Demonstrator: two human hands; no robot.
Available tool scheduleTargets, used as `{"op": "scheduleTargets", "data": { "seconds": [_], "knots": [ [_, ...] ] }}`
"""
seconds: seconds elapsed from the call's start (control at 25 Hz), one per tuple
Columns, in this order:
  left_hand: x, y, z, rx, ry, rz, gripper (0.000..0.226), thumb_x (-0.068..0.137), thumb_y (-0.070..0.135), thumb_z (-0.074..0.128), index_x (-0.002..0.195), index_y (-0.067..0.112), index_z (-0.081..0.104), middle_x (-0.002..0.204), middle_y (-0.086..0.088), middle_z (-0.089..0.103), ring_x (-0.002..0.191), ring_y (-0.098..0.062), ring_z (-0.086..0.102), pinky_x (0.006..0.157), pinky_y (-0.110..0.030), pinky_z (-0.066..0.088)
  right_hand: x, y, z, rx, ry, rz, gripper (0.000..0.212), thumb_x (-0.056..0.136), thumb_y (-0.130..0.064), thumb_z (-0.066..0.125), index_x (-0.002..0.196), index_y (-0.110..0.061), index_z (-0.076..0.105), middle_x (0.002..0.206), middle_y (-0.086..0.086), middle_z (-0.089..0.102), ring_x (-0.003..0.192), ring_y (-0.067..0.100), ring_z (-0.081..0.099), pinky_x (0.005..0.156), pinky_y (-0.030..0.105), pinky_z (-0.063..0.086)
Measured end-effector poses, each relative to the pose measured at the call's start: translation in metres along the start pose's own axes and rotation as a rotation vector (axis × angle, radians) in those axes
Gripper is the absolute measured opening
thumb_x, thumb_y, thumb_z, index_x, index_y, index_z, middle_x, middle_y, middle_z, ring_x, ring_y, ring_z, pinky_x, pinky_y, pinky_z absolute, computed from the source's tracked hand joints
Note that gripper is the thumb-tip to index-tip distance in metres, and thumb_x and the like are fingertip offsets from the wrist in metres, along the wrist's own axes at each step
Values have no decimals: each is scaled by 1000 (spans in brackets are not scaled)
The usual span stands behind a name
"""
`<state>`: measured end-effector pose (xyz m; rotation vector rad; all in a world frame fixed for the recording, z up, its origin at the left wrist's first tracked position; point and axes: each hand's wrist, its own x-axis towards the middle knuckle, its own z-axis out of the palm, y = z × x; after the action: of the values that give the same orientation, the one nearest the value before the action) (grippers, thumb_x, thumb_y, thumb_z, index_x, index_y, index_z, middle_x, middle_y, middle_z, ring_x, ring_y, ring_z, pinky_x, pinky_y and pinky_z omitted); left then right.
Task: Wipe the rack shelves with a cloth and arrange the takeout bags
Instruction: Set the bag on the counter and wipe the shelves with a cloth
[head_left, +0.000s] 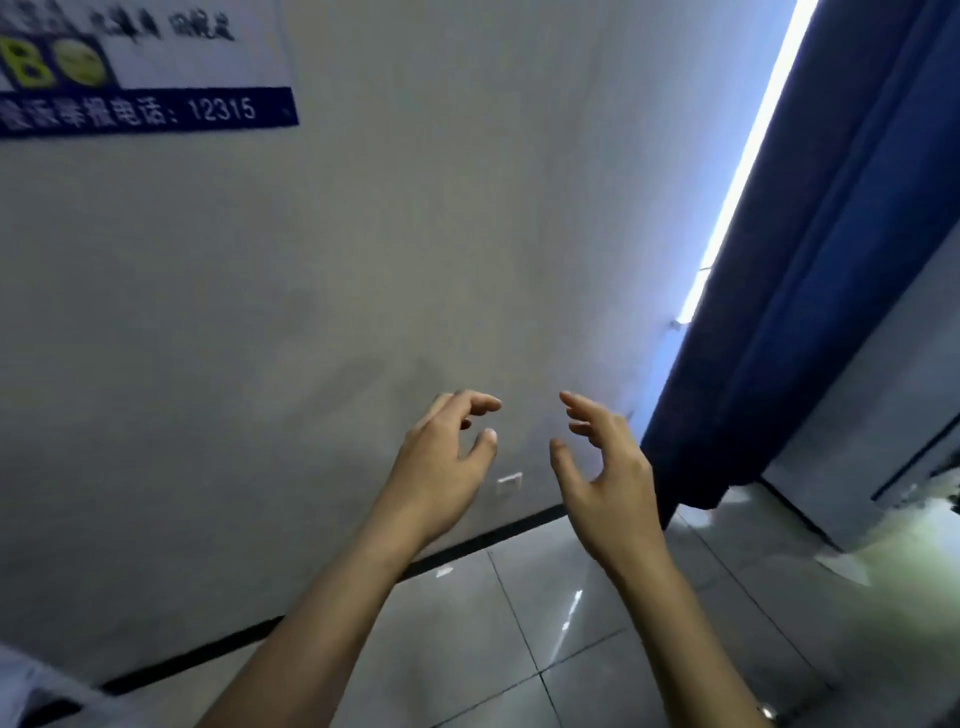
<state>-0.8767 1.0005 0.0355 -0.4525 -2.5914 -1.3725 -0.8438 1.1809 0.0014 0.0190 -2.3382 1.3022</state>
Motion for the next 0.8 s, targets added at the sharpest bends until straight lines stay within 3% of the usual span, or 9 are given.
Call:
{"op": "scheduleTargets", "data": {
  "seconds": [0.24, 0.4, 0.8],
  "knots": [
    [-55, -54, -104, 124, 229, -154, 24, 96, 30, 56, 116, 42, 57, 117, 28, 54, 113, 7, 50, 88, -12, 39, 11, -57, 112, 183, -233, -149, 41, 94, -30, 61, 135, -37, 54, 119, -18, 58, 114, -6, 54, 91, 13, 42],
    [-100, -80, -192, 190, 443, -227, 25, 96, 24, 58, 118, 35, 59, 120, 19, 57, 112, 0, 53, 95, -25, 45, 3, -132, 191, 266, -412, -291, 40, 94, -34, 60, 132, -45, 52, 116, -22, 57, 112, -8, 54, 88, 13, 41],
    [-199, -142, -351, 282, 784, -381, 27, 97, 16, 59, 122, 25, 61, 124, 10, 60, 115, -6, 55, 101, -32, 49, -64, -285, 367, 394, -746, -518, 44, 95, -39, 60, 137, -45, 47, 119, -21, 57, 110, -10, 54, 85, 11, 41]
  ]
}}
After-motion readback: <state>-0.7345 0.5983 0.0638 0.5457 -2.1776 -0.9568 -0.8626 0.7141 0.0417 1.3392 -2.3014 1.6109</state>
